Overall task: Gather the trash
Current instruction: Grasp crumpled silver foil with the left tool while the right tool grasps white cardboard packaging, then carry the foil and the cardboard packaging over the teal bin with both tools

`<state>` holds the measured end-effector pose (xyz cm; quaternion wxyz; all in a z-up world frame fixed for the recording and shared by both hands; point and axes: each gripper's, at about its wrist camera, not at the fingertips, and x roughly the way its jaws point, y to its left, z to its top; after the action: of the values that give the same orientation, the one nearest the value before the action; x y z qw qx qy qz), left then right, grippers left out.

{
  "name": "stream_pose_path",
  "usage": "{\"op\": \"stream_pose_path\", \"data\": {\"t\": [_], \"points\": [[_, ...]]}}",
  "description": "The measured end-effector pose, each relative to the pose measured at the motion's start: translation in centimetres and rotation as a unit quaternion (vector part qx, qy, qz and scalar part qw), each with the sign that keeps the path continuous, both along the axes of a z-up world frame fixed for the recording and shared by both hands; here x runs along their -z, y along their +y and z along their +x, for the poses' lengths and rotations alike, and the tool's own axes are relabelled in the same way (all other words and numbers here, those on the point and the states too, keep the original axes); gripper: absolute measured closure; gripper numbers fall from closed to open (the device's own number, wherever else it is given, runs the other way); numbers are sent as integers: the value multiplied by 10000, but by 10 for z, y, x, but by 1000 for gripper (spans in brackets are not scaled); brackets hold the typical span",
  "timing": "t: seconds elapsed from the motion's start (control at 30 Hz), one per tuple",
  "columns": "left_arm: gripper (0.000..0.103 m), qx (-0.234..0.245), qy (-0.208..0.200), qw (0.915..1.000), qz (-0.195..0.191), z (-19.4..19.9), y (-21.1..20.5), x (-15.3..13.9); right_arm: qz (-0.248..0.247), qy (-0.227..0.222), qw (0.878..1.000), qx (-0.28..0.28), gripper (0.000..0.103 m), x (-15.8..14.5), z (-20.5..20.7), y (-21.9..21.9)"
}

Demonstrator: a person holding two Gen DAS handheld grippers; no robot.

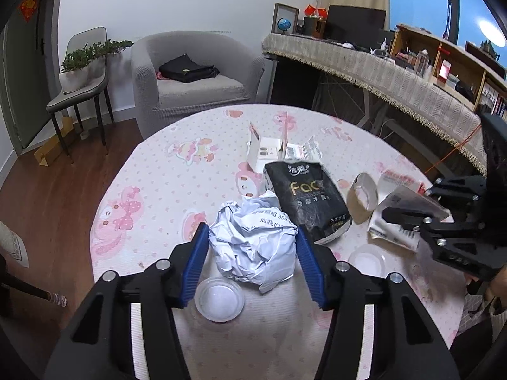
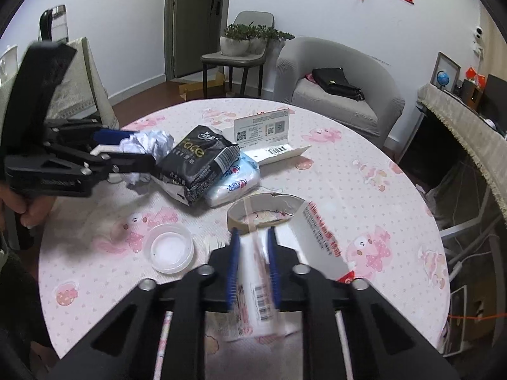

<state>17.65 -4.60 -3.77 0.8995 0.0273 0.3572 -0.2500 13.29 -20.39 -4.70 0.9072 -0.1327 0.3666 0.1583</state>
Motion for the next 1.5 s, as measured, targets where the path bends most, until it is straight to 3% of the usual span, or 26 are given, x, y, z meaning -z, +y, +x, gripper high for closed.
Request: {"op": "stream_pose_path", "data": {"t": [0.13, 0.4, 0.77, 1.17, 1.5], "points": [[45, -30, -69, 9998, -196, -3, 4, -9, -12, -5, 10000, 58, 102, -3, 2, 1], [45, -105, -313, 9982, -500, -14, 14, -30, 61, -262, 9995, 178, 102, -25, -5, 7], [45, -380, -509, 9961, -605, -25, 45, -44, 358, -558, 9976, 181, 102, -46, -5, 30], [45, -944, -511, 9933, -427, -28, 102, -43, 666, -649, 9952, -310, 102, -59, 2, 97], [45, -1525, -266, 9877, -227, -31, 163, -23, 769, -458, 9937, -672, 102, -49, 15, 156]]}}
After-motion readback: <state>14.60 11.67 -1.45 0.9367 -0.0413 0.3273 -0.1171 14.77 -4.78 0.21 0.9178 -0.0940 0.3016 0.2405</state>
